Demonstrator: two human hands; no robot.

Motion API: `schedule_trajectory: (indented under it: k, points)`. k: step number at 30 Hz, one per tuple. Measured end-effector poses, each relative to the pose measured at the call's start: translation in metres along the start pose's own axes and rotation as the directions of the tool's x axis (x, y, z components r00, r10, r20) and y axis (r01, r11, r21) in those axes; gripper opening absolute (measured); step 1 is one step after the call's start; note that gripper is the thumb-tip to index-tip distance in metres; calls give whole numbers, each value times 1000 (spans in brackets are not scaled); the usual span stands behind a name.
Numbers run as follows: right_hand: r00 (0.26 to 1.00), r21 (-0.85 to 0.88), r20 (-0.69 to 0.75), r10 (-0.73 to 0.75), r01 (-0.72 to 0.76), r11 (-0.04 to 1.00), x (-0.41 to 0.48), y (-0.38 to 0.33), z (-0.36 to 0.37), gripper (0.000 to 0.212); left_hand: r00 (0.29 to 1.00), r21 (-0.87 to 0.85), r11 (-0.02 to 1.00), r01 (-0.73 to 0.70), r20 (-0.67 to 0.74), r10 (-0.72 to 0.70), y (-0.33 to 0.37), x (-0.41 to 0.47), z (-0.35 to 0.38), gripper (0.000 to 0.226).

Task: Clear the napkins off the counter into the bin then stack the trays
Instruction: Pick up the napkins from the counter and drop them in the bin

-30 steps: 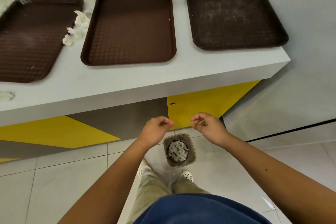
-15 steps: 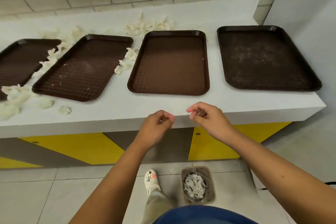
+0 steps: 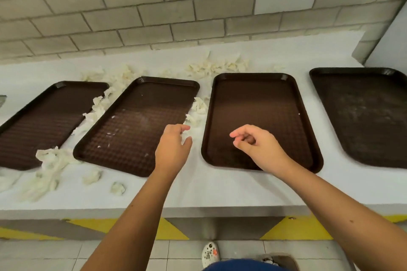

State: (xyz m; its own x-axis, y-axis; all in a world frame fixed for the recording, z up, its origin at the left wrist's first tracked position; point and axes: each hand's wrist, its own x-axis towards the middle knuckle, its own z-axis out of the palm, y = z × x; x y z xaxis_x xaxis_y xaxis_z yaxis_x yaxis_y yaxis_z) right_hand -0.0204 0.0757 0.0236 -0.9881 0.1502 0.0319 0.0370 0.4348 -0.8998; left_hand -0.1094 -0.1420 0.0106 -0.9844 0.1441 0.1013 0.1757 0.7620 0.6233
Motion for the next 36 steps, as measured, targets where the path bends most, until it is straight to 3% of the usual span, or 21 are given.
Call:
schedule_trajectory:
  k: [7, 14, 20, 24, 27, 29, 31, 36]
  points:
    - [999, -114, -5, 44, -44, 992, 60, -8, 43, 19, 971, 278, 944, -178, 204, 123, -19, 61, 7, 49]
    - [997, -188, 4, 73, -71, 980, 100, -11, 64, 21, 899, 386, 820, -423, 290, 327, -36, 79, 11, 35]
    - [998, -257, 14, 53, -48, 965, 125, -8, 78, 25, 905, 388, 826, -410, 285, 316, -48, 86, 16, 33]
    - [994, -409, 104, 22, 22, 912, 136, -9, 88, 35, 916, 254, 892, -373, 254, 310, -52, 90, 12, 21]
    - [985, -669, 173, -9, 124, 733, 141, -5, 96, 39, 932, 63, 953, -295, 237, 273, -56, 92, 6, 16]
    - [983, -747, 182, -15, 148, 648, 142, -1, 98, 37, 933, -90, 960, -264, 231, 278, -58, 94, 2, 13]
    - [983, -742, 182, -19, 149, 653, 143, 2, 99, 33, 939, -218, 949, -227, 211, 273, -59, 96, -3, 10]
    - [999, -566, 38, 25, 0, 824, 136, 3, 94, 24, 964, -464, 886, -14, 228, 135, -54, 101, -9, 11]
